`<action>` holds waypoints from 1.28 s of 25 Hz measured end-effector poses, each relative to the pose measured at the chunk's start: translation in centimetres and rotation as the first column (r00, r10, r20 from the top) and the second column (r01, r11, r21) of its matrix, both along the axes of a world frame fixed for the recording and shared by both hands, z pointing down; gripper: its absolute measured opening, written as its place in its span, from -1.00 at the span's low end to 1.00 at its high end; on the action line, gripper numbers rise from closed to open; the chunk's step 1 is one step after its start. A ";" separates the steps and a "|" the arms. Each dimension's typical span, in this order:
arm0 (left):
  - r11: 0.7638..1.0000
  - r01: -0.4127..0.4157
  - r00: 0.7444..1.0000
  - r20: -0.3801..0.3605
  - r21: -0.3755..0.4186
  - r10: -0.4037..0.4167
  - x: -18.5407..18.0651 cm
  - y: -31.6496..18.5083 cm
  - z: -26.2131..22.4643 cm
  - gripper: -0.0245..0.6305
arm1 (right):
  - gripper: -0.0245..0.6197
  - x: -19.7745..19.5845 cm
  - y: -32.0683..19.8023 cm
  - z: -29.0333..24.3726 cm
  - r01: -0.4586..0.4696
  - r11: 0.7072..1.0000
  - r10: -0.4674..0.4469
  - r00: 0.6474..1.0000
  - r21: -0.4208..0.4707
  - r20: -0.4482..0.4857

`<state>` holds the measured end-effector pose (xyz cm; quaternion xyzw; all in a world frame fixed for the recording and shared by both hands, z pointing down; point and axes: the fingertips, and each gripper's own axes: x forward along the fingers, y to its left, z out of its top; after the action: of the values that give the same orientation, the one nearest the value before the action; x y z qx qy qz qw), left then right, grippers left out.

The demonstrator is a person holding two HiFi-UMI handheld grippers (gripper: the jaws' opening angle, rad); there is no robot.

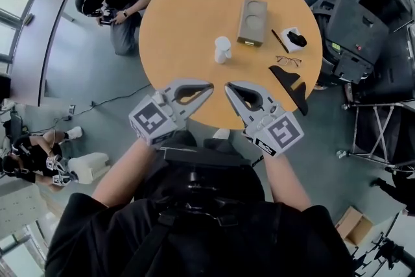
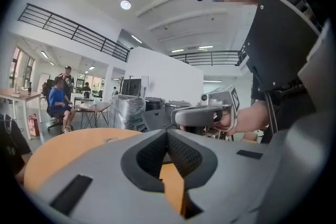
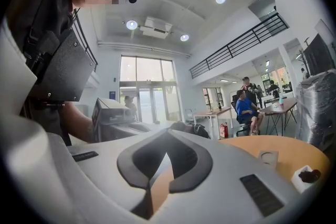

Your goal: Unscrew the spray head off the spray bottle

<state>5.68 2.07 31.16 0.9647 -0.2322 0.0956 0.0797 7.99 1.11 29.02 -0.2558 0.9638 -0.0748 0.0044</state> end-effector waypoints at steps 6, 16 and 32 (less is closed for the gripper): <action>0.999 0.009 1.000 0.026 -0.032 -0.008 0.2 -2.8 2.3 -0.92 | -0.94 0.7 -3.0 1.6 -0.016 1.000 0.015 1.000 -0.022 -0.010; 1.000 -0.019 1.000 0.005 -0.009 0.019 -1.5 -10.5 9.4 -0.92 | -0.94 -0.2 -9.9 7.0 -0.128 0.990 0.126 0.991 -0.062 -0.040; 0.997 -0.069 0.996 0.047 -0.025 0.070 -3.9 -18.9 24.5 -0.77 | -0.94 -2.9 -17.6 18.9 -0.288 0.952 0.277 0.955 -0.106 -0.108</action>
<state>1.79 -16.78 55.66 0.9687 -0.1990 0.1239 0.0819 5.10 -16.49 47.91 -0.3942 0.9101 -0.1195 -0.0446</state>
